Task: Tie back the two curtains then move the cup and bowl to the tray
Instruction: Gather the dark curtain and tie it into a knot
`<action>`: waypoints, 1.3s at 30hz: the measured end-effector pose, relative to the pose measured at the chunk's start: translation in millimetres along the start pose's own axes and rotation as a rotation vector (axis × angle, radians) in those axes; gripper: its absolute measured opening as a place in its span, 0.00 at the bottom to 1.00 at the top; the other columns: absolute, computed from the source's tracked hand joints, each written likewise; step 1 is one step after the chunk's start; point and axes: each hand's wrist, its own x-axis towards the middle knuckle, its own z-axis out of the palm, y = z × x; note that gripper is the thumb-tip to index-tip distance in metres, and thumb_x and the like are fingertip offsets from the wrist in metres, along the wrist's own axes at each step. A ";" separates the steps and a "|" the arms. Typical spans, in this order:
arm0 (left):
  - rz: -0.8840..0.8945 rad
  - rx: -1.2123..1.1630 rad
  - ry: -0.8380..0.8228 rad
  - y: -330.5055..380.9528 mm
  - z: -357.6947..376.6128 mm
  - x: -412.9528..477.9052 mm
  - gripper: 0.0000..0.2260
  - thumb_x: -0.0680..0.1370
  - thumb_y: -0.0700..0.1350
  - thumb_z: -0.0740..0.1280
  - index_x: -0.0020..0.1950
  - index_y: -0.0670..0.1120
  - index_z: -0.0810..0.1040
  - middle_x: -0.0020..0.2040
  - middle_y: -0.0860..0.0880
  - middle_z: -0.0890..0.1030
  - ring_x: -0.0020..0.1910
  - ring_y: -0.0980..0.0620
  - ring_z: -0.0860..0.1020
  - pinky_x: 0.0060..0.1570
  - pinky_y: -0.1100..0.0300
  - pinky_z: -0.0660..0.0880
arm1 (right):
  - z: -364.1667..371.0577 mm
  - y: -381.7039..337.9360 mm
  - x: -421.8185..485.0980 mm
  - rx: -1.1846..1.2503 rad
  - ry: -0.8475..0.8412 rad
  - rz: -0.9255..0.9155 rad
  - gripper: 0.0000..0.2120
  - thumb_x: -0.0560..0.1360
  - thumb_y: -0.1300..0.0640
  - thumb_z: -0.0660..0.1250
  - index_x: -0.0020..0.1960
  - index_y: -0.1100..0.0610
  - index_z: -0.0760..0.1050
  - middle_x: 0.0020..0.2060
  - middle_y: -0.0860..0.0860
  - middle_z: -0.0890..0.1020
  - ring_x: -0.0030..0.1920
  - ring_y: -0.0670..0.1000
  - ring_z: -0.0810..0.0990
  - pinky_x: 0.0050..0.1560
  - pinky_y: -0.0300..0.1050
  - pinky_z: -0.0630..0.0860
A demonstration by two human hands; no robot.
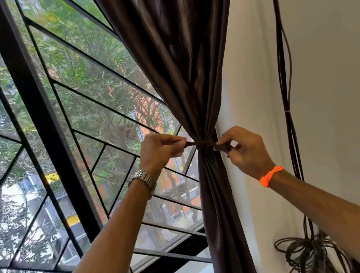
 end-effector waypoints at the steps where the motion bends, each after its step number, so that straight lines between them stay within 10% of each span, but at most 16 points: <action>1: 0.009 0.018 0.010 -2.6 -0.3 -0.4 0.08 0.69 0.36 0.76 0.48 0.38 0.85 0.38 0.40 0.85 0.38 0.42 0.85 0.44 0.49 0.83 | -0.5 2.5 -1.6 0.030 0.008 0.047 0.05 0.70 0.69 0.68 0.42 0.61 0.78 0.39 0.53 0.80 0.40 0.54 0.82 0.36 0.47 0.80; 5: 0.077 0.175 0.006 -3.8 3.8 -0.7 0.05 0.69 0.41 0.77 0.45 0.44 0.87 0.35 0.48 0.85 0.35 0.51 0.85 0.43 0.50 0.83 | -1.8 7.1 2.1 0.020 -0.049 0.110 0.07 0.69 0.60 0.74 0.39 0.58 0.76 0.36 0.50 0.79 0.37 0.51 0.80 0.35 0.36 0.74; 9: 0.126 0.283 0.043 16.5 1.9 -1.7 0.07 0.69 0.44 0.77 0.44 0.47 0.83 0.42 0.52 0.85 0.40 0.59 0.83 0.44 0.59 0.82 | -11.3 -1.0 12.6 -0.170 -0.149 -0.022 0.07 0.70 0.53 0.72 0.43 0.53 0.76 0.40 0.45 0.78 0.41 0.48 0.77 0.39 0.45 0.77; 17: 0.357 -0.155 0.459 89.7 9.8 28.9 0.29 0.72 0.44 0.74 0.67 0.47 0.64 0.64 0.54 0.69 0.57 0.58 0.76 0.52 0.59 0.79 | -6.7 -26.0 104.0 0.195 0.272 0.298 0.22 0.70 0.50 0.75 0.58 0.55 0.71 0.54 0.46 0.76 0.53 0.45 0.78 0.48 0.40 0.80; 26: 0.321 -0.090 0.501 150.6 6.5 89.7 0.44 0.71 0.48 0.74 0.79 0.47 0.49 0.71 0.47 0.71 0.65 0.50 0.75 0.64 0.58 0.72 | 14.1 -16.8 199.0 0.076 0.241 0.368 0.42 0.65 0.50 0.79 0.73 0.53 0.61 0.68 0.52 0.72 0.67 0.53 0.73 0.68 0.48 0.71; 32: 0.265 0.018 0.462 150.2 3.6 101.9 0.44 0.70 0.52 0.74 0.78 0.50 0.50 0.69 0.47 0.74 0.64 0.47 0.76 0.64 0.50 0.73 | 13.7 -5.9 220.5 0.059 0.262 0.657 0.17 0.74 0.49 0.69 0.59 0.57 0.80 0.55 0.57 0.83 0.58 0.60 0.79 0.60 0.50 0.75; 39: 0.143 0.031 0.435 167.7 11.9 107.1 0.38 0.73 0.58 0.71 0.74 0.45 0.57 0.65 0.44 0.76 0.62 0.44 0.76 0.60 0.54 0.72 | 36.1 -52.3 210.2 -0.002 0.207 0.341 0.12 0.80 0.59 0.59 0.56 0.60 0.78 0.56 0.58 0.76 0.55 0.59 0.77 0.51 0.46 0.70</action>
